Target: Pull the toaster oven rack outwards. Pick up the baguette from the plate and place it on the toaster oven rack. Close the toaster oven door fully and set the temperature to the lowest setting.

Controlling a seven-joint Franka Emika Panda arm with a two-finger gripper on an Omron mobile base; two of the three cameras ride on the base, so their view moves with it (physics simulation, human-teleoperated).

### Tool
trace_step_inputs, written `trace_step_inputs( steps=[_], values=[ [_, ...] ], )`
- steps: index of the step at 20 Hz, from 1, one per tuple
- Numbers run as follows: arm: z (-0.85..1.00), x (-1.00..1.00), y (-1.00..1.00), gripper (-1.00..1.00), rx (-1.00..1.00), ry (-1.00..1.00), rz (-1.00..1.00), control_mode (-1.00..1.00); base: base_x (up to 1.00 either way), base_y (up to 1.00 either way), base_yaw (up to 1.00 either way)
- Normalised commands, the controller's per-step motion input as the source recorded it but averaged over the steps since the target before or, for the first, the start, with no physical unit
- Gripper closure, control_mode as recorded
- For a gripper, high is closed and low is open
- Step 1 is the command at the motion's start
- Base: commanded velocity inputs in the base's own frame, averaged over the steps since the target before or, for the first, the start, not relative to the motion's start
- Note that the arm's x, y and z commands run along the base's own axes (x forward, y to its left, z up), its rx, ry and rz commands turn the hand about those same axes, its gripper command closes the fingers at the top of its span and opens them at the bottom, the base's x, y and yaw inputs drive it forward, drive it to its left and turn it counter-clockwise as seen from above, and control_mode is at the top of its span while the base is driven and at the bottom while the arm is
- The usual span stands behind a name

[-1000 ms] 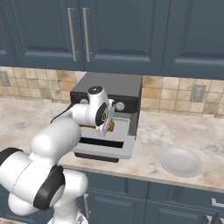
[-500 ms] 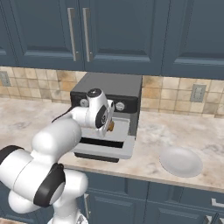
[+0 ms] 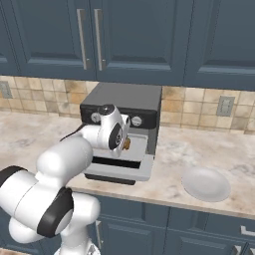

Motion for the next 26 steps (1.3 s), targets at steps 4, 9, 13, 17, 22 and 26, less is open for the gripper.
trace_step_inputs(
  steps=[4, 9, 13, 17, 22, 26],
  values=[
    [-0.28, 0.13, 0.11, 1.0, 0.0, 0.05, 0.0, -1.0, 0.0, 0.0, 0.0],
    [-0.44, 0.12, 0.16, 1.0, -0.02, 0.08, 0.0, -1.0, 0.0, 0.0, 0.0],
    [-0.57, 0.15, 0.22, 1.0, -0.03, 0.07, 0.0, -1.0, 0.0, 0.0, 0.0],
    [-0.58, 0.16, 0.16, 1.0, 0.0, 0.03, 0.0, -1.0, 0.0, 0.0, 0.0],
    [-0.55, 0.14, 0.06, 1.0, 0.0, 0.0, 0.0, -1.0, 0.0, 0.0, 0.0],
    [-0.57, 0.08, 0.02, 1.0, 0.01, 0.0, 0.0, -1.0, 0.0, 0.0, 0.0]
  ],
)
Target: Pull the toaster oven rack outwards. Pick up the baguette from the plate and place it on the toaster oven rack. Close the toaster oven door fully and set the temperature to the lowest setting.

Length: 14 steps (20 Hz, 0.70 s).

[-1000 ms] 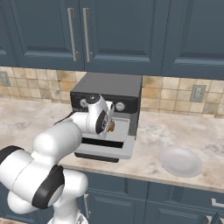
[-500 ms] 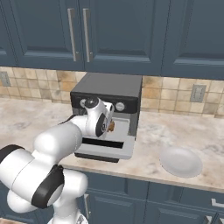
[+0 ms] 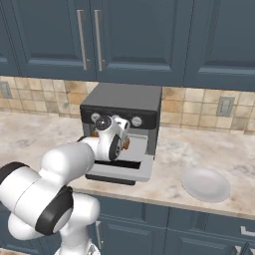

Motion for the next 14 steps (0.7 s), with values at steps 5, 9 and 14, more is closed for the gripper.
trace_step_inputs(
  steps=[5, 9, 14],
  values=[
    [-0.51, 0.07, 0.0, 1.0, 0.03, 0.0, 0.0, -1.0, 0.0, 0.0, 0.0],
    [-0.46, 0.1, 0.0, 1.0, 0.02, 0.0, 0.0, -1.0, 0.0, 0.0, 0.0],
    [-0.4, 0.08, 0.0, -1.0, 0.01, 0.0, 0.0, -1.0, 0.0, 0.0, 0.0]
  ],
)
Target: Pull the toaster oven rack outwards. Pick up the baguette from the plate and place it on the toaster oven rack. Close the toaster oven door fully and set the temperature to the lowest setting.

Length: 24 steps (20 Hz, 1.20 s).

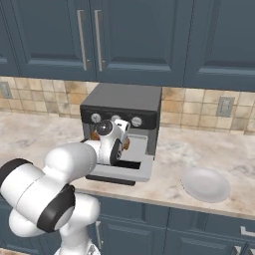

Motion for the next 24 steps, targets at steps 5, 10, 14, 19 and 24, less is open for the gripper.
trace_step_inputs(
  steps=[5, 10, 14, 19, 24],
  values=[
    [-0.3, 0.08, 0.0, -1.0, 0.01, 0.0, 0.0, -1.0, 0.0, 0.0, 0.0],
    [-0.19, 0.09, 0.0, -1.0, 0.05, 0.0, 0.0, -1.0, 0.0, 0.0, 0.0],
    [-0.11, 0.11, -0.04, -1.0, 0.09, 0.0, 0.0, -1.0, 0.0, 0.0, 0.0],
    [0.04, 0.04, -0.32, -1.0, 0.15, 0.0, 0.0, -1.0, 0.0, 0.0, 0.0],
    [0.27, 0.0, -0.42, -1.0, 0.11, 0.0, 0.0, -1.0, 0.0, 0.0, 0.0]
  ],
)
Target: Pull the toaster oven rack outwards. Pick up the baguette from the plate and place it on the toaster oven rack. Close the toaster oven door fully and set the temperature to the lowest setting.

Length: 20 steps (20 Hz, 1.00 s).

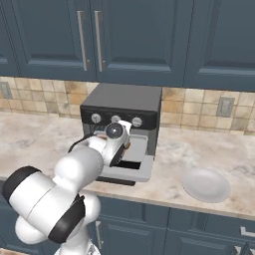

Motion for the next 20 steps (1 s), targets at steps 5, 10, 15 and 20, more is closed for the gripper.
trace_step_inputs(
  steps=[5, 10, 15, 20],
  values=[
    [0.4, 0.0, -0.43, -1.0, 0.02, 0.02, -0.04, -1.0, 0.0, 0.0, 0.0],
    [0.58, 0.0, -0.44, -1.0, 0.0, 0.01, -0.05, -1.0, 0.0, 0.0, 0.0],
    [0.5, 0.0, -0.5, -1.0, 0.06, -0.01, -0.09, -1.0, 0.0, 0.0, 0.0],
    [0.09, -0.1, -0.58, -1.0, 0.27, -0.15, -0.19, -1.0, 0.0, 0.0, 0.0]
  ],
)
